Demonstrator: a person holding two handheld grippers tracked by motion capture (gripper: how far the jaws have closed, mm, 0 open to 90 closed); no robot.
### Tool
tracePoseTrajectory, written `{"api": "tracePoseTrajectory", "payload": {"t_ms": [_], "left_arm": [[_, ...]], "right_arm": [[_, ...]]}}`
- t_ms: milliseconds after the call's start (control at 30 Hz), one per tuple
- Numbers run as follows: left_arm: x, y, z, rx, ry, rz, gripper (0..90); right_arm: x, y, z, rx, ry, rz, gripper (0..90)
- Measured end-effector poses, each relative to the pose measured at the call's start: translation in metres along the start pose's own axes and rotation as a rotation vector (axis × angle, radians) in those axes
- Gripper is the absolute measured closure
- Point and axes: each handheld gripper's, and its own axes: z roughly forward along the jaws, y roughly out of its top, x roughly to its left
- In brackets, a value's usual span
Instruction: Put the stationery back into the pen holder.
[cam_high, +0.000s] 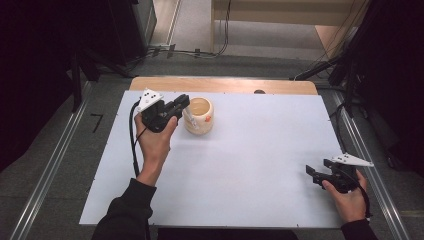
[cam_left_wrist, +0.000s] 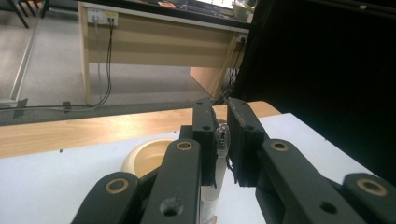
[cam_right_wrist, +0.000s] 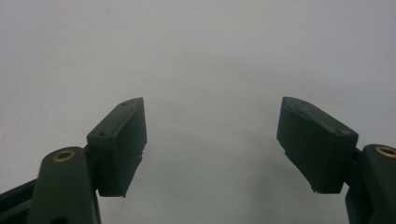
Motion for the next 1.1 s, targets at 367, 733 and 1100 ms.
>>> {"api": "tracePoseTrajectory", "payload": {"t_ms": [367,733,1100], "left_arm": [[0.006,0.011,0.002,-0.04,0.006,-0.019,83.2],[0.011,0.01,0.01,-0.054,0.02,-0.028,83.3],[0.014,0.009,0.02,-0.069,0.021,-0.045,83.3]], "right_arm": [[0.0,0.0,0.001,0.002,0.0,-0.001,22.7],[0.0,0.0,0.001,0.004,-0.001,-0.003,22.7],[-0.001,0.0,0.001,0.004,0.0,0.003,22.7]]}}
